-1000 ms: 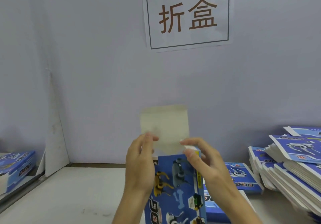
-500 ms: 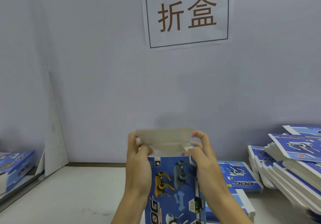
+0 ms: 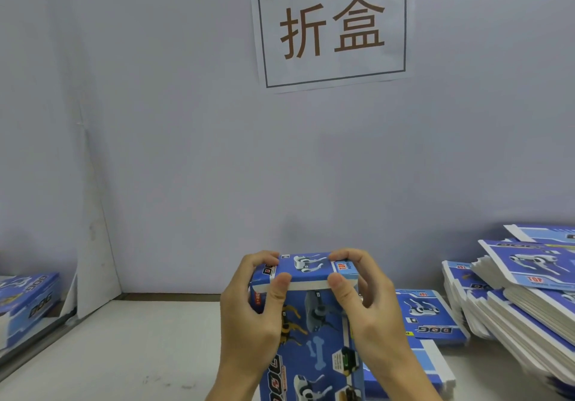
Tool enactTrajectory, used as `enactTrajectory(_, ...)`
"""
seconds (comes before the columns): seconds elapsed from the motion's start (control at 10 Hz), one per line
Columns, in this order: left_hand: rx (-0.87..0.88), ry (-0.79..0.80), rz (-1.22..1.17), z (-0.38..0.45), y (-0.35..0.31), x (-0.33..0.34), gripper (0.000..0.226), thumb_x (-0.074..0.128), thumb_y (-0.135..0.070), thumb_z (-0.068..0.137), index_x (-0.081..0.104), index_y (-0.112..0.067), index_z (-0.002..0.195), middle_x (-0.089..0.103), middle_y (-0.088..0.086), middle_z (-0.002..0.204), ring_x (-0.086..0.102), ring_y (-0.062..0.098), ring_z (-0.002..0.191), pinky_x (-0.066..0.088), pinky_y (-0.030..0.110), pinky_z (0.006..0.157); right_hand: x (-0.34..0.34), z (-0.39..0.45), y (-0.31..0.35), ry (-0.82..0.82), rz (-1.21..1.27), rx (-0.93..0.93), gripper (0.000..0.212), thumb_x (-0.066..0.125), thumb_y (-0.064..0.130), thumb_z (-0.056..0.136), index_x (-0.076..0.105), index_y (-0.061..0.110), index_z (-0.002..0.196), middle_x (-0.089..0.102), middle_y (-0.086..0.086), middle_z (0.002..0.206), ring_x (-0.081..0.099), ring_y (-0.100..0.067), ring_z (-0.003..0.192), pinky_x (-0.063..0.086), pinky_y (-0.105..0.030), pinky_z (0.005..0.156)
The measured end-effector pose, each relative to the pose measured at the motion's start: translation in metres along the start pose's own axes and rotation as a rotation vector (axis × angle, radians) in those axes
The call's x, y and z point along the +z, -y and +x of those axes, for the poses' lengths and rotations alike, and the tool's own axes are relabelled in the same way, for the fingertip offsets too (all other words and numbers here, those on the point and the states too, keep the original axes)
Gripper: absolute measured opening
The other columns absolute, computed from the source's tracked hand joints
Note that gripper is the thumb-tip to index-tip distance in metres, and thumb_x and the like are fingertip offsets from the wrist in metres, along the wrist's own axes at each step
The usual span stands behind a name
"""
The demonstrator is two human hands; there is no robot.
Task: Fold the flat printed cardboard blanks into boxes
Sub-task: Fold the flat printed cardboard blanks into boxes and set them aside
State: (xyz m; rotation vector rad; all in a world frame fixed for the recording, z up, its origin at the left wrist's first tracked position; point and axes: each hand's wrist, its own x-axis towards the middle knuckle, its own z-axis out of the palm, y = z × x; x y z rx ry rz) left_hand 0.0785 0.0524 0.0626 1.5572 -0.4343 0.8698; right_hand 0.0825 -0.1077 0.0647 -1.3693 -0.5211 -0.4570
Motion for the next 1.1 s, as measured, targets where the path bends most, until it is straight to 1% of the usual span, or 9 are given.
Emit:
enactTrajectory(0.2, -0.134, 0.072, -0.210, 0.005, -0.006, 0.009, 0.055, 0.058, -0.059, 0.081, 0.043, -0.037, 0.129, 0.063, -0.027, 0.114, 0.072, 0.020, 0.101, 0.063, 0.035, 0.069, -0.006, 0.001, -0.003, 0.064, 0.051, 0.044, 0.062, 0.078, 0.044, 0.083, 0.043, 0.049, 0.133, 0.068, 0.013, 0.117, 0.071, -0.016, 0.105, 0.061, -0.030, 0.077)
enactTrajectory(0.3, -0.263, 0.119, -0.251, 0.010, -0.009, 0.009, 0.070, 0.069, -0.061, 0.068, 0.033, -0.061, 0.128, 0.049, -0.024, 0.137, 0.063, 0.022, 0.121, 0.061, 0.043, 0.086, -0.013, 0.006, -0.002, 0.054, 0.047, 0.132, 0.092, 0.089, 0.035, 0.063, 0.035, 0.067, 0.131, 0.070, 0.011, 0.116, 0.072, -0.017, 0.102, 0.062, -0.032, 0.075)
enactTrajectory(0.5, -0.580, 0.565, -0.062, 0.009, -0.001, -0.016, 0.077, 0.083, -0.059, 0.059, 0.045, -0.053, 0.126, 0.066, -0.003, 0.128, 0.071, 0.015, 0.107, 0.058, 0.041, 0.093, -0.035, 0.019, 0.000, -0.398, 0.280, 0.170, 0.088, 0.082, 0.045, 0.057, 0.045, 0.040, 0.137, 0.071, -0.004, 0.107, 0.076, -0.017, 0.081, 0.061, -0.031, 0.058)
enactTrajectory(0.6, -0.601, 0.666, -0.001, 0.009, -0.003, -0.027, 0.071, 0.086, -0.051, 0.066, 0.043, -0.064, 0.121, 0.069, -0.008, 0.121, 0.071, 0.018, 0.108, 0.060, 0.039, 0.089, -0.048, 0.016, 0.002, -0.392, 0.577, 0.230, 0.057, 0.061, 0.055, 0.088, 0.052, 0.031, 0.140, 0.071, -0.006, 0.118, 0.074, -0.022, 0.081, 0.058, -0.029, 0.058)
enactTrajectory(0.7, -0.677, 0.666, -0.075, 0.013, -0.009, -0.046, 0.070, 0.083, -0.051, 0.067, 0.052, -0.040, 0.130, 0.073, -0.002, 0.119, 0.070, 0.024, 0.110, 0.057, 0.048, 0.095, -0.068, 0.009, 0.002, -0.516, 0.959, 0.296, 0.048, 0.046, 0.050, 0.095, 0.062, 0.024, 0.132, 0.074, -0.009, 0.114, 0.076, -0.028, 0.088, 0.061, -0.039, 0.064)
enactTrajectory(0.8, -0.791, 0.611, -0.161, 0.015, -0.016, -0.074, 0.072, 0.082, -0.049, 0.057, 0.061, -0.020, 0.119, 0.077, 0.005, 0.107, 0.075, 0.022, 0.095, 0.062, 0.039, 0.081, -0.080, 0.005, -0.003, -0.499, 1.093, 0.409, 0.052, 0.047, 0.044, 0.090, 0.066, 0.012, 0.126, 0.065, -0.002, 0.131, 0.069, -0.019, 0.106, 0.054, -0.044, 0.091)
enactTrajectory(0.9, -0.650, 0.331, -0.354, 0.022, -0.021, -0.092, 0.063, 0.086, -0.040, 0.057, 0.075, -0.012, 0.112, 0.077, 0.011, 0.105, 0.076, 0.022, 0.087, 0.061, 0.032, 0.069, -0.083, 0.002, -0.016, -0.656, 1.024, 0.436, 0.044, 0.038, 0.045, 0.100, 0.067, 0.017, 0.118, 0.060, -0.008, 0.137, 0.066, -0.025, 0.106, 0.044, -0.036, 0.090)
enactTrajectory(1.0, -0.381, -0.197, -0.641, 0.039, -0.026, -0.109, 0.030, 0.064, -0.043, 0.084, 0.080, -0.023, 0.100, 0.074, 0.004, 0.109, 0.075, 0.014, 0.083, 0.061, 0.028, 0.068, -0.073, 0.005, -0.013, -0.696, 0.851, 0.438, 0.039, 0.038, 0.039, 0.100, 0.061, 0.024, 0.128, 0.068, -0.011, 0.120, 0.066, -0.033, 0.109, 0.045, -0.037, 0.081)
enactTrajectory(1.1, -0.440, -0.427, -0.633, 0.044, -0.018, -0.122, 0.070, 0.063, -0.051, 0.076, 0.046, -0.024, 0.138, 0.053, 0.009, 0.132, 0.065, 0.031, 0.113, 0.054, 0.044, 0.088, -0.069, 0.006, -0.018, -0.682, 0.742, 0.494, 0.036, 0.040, 0.034, 0.099, 0.062, 0.023, 0.125, 0.069, -0.012, 0.116, 0.066, -0.035, 0.106, 0.046, -0.037, 0.082)
